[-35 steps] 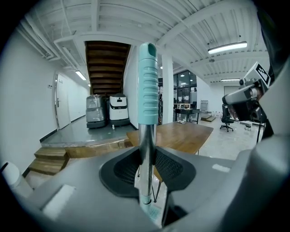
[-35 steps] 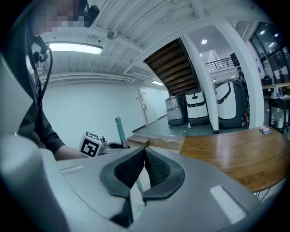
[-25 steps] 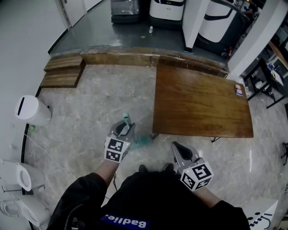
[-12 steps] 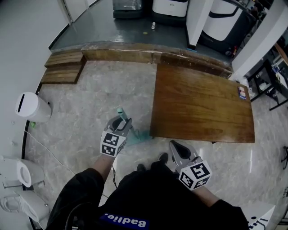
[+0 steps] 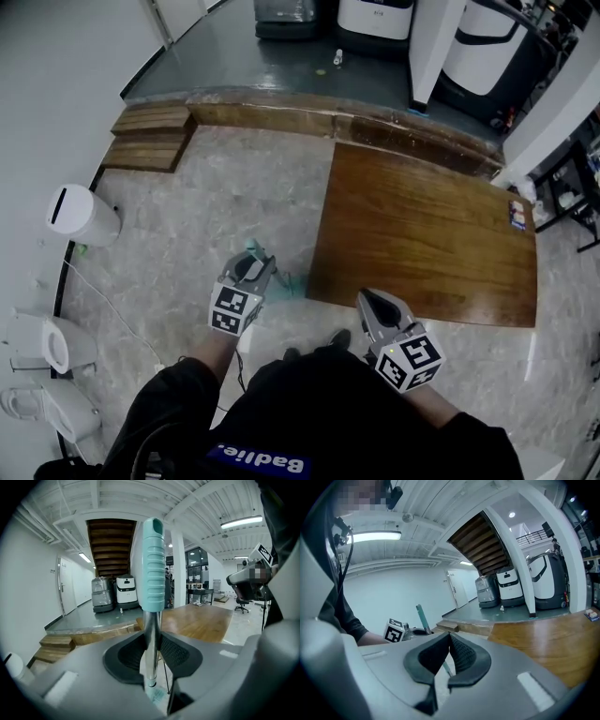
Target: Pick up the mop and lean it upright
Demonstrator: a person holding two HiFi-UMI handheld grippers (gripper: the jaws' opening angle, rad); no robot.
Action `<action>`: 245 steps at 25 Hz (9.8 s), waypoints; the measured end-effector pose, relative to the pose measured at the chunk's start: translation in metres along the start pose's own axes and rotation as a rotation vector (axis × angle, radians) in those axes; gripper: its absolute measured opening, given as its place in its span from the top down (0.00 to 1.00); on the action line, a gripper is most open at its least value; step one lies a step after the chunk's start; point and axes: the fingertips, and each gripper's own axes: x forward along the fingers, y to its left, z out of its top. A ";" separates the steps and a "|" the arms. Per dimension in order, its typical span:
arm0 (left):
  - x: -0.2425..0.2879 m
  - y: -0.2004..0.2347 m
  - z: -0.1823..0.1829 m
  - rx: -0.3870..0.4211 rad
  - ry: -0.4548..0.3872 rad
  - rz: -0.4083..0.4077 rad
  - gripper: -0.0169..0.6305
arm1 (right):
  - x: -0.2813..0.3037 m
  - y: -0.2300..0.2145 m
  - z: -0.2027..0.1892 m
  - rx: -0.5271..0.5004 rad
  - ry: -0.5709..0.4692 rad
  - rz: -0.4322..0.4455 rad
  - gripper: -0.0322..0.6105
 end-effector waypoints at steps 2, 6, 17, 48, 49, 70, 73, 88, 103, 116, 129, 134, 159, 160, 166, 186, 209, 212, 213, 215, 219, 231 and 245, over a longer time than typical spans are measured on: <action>0.004 -0.001 0.002 -0.009 0.000 0.015 0.79 | 0.003 -0.006 0.001 0.003 0.006 0.018 0.94; 0.010 0.001 0.002 -0.017 0.010 0.032 0.79 | 0.009 -0.015 0.001 0.006 0.011 0.044 0.94; 0.027 -0.001 0.008 0.002 0.034 0.065 0.78 | 0.017 -0.035 -0.003 0.045 0.031 0.104 0.94; 0.076 0.037 -0.014 0.372 -0.017 -0.793 0.79 | 0.110 0.013 0.000 0.140 -0.020 -0.319 0.94; 0.076 0.034 -0.014 0.388 -0.019 -0.831 0.79 | 0.109 0.014 -0.001 0.146 -0.022 -0.336 0.94; 0.071 -0.041 -0.049 0.707 0.164 -1.477 0.79 | 0.036 0.000 -0.021 0.241 -0.081 -0.640 0.94; 0.072 -0.059 -0.053 0.744 0.190 -1.531 0.79 | 0.027 -0.002 -0.026 0.258 -0.082 -0.658 0.94; 0.077 -0.094 -0.049 0.851 0.286 -1.625 0.78 | 0.005 -0.018 -0.035 0.295 -0.090 -0.633 0.94; 0.082 -0.112 -0.068 0.720 0.261 -1.555 0.68 | -0.003 -0.029 -0.038 0.288 -0.056 -0.618 0.91; 0.095 -0.095 -0.082 0.641 0.211 -1.379 0.50 | 0.011 -0.019 -0.034 0.251 -0.013 -0.576 0.87; 0.071 -0.065 -0.070 0.454 0.199 -1.063 0.50 | 0.018 -0.009 -0.029 0.191 0.015 -0.359 0.87; 0.058 -0.074 -0.063 0.357 0.176 -0.894 0.51 | -0.005 -0.019 -0.037 0.185 0.028 -0.259 0.87; -0.049 -0.079 0.020 0.046 -0.121 -0.404 0.55 | -0.015 0.029 -0.059 0.133 0.044 -0.020 0.87; -0.057 -0.078 0.024 0.024 -0.135 -0.398 0.55 | -0.016 0.033 -0.059 0.131 0.038 -0.028 0.87; -0.109 -0.076 0.045 -0.131 -0.293 -0.356 0.63 | -0.027 0.057 -0.061 0.113 -0.004 -0.124 0.87; -0.269 -0.104 0.017 -0.174 -0.384 -0.364 0.85 | -0.101 0.188 -0.119 0.078 0.003 -0.328 0.90; -0.285 -0.257 0.065 -0.070 -0.352 -0.419 0.94 | -0.173 0.170 -0.083 -0.138 -0.119 -0.144 0.95; -0.282 -0.258 0.065 -0.076 -0.338 -0.421 0.94 | -0.172 0.168 -0.086 -0.119 -0.112 -0.131 0.95; -0.281 -0.257 0.063 -0.077 -0.339 -0.419 0.94 | -0.171 0.169 -0.087 -0.115 -0.108 -0.123 0.95; -0.281 -0.255 0.061 -0.079 -0.342 -0.415 0.94 | -0.166 0.173 -0.087 -0.122 -0.102 -0.105 0.95; -0.281 -0.254 0.065 -0.080 -0.345 -0.413 0.94 | -0.165 0.175 -0.083 -0.137 -0.101 -0.094 0.95; -0.277 -0.249 0.059 -0.071 -0.366 -0.415 0.94 | -0.162 0.173 -0.083 -0.140 -0.105 -0.106 0.95; -0.279 -0.248 0.059 -0.069 -0.367 -0.425 0.94 | -0.158 0.175 -0.084 -0.136 -0.099 -0.097 0.95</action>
